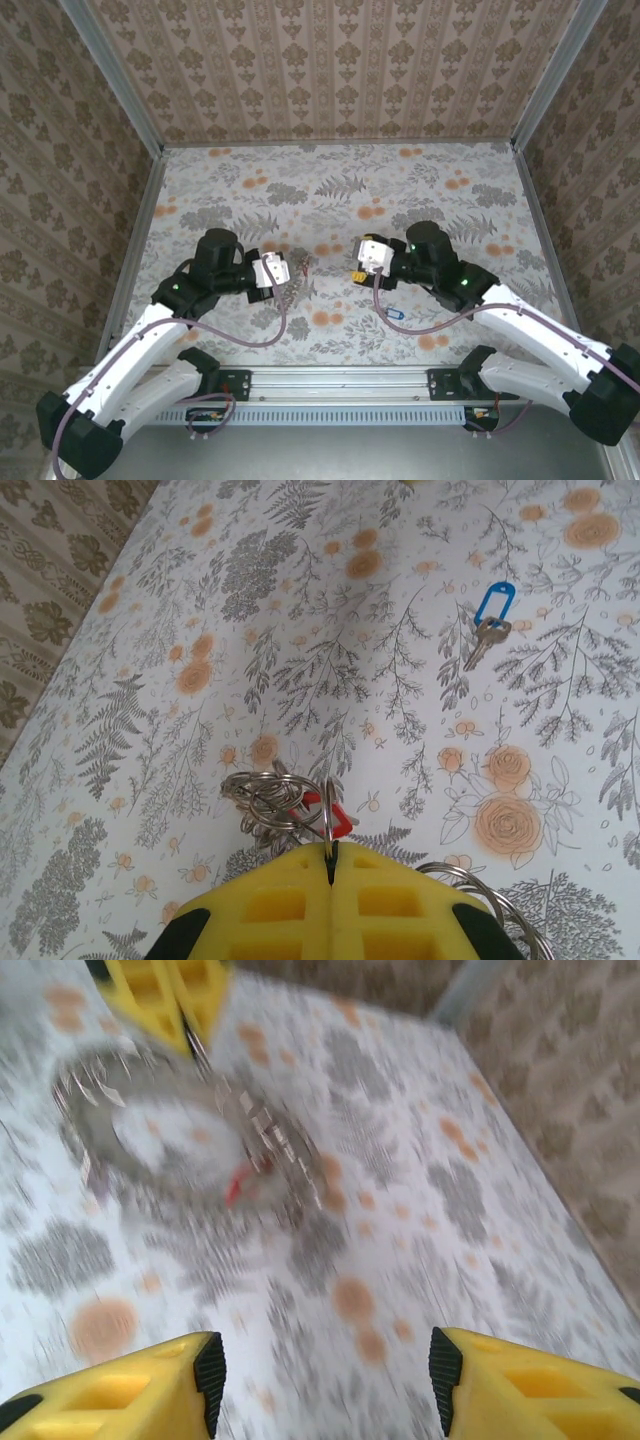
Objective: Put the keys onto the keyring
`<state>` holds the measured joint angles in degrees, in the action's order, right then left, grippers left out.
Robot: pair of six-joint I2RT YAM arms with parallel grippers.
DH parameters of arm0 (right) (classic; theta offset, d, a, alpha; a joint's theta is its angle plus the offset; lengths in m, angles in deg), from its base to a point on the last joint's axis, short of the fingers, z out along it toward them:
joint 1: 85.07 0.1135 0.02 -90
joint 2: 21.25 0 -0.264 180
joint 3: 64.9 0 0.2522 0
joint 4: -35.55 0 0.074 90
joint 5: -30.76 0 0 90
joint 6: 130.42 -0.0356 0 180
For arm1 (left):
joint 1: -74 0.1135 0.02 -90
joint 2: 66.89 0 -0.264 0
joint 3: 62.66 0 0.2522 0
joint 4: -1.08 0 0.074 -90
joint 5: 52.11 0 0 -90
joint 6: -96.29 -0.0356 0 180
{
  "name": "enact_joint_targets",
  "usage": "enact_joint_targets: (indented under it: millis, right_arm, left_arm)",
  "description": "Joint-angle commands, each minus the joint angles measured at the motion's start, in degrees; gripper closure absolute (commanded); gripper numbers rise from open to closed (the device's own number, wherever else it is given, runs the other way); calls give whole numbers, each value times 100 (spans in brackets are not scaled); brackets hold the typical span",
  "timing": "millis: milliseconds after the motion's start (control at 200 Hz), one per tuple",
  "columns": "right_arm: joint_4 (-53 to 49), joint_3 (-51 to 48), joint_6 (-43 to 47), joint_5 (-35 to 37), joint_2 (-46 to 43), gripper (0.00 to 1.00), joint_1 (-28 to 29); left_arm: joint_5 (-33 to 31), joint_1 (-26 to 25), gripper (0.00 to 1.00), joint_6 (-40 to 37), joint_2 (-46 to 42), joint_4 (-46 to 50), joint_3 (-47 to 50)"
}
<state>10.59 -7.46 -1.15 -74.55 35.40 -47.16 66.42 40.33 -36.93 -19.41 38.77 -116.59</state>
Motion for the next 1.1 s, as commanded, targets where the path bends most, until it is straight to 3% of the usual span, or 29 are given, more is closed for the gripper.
enact_joint_targets:
  millis: [0, 115, 190, 245, 310, 455, 530, 610, 730, 870, 1095]
  right_arm:
    - [-2081, 470, 1116, 819, -53, 38, -51]
    - [-2637, 702, 540, 1265, 232, 38, -73]
    - [-2184, 846, -1834, 2133, 445, 40, -94]
    - [-2451, 1088, -3599, 2568, 664, 47, -207]
    - [-3017, 1234, -5175, 2175, 899, 53, -443]
    - [-3776, 1037, -7311, 1291, 1175, 62, -522]
    - [-3972, 861, -7529, 924, 1301, 65, -472]
    - [-3892, 651, -7184, 840, 1350, 64, -257]
    - [-4072, 719, -6614, 1050, 1985, 66, -190]
    - [-4048, 908, -6521, 1320, 2724, 62, 250]
    - [-3736, 1095, -6370, 1728, 3366, 60, 438]
  left_arm:
    - [62, -32, 100, -304, 78, -338, -59]
    - [27, -30, 100, -11, 233, -552, -37]
    - [77, -34, 100, 215, 311, -803, 66]
    - [206, -33, 100, 328, 338, -922, 111]
    - [288, -29, 100, 423, 360, -899, 92]
    - [256, -43, 100, 481, 347, -907, 199]
    - [235, -34, 100, 455, 383, -879, 185]
    - [297, -34, 100, 477, 385, -862, 191]
    - [354, -34, 100, 486, 428, -911, 213]
    - [299, -34, 100, 555, 414, -855, 249]
    - [250, -26, 100, 565, 334, -977, 361]
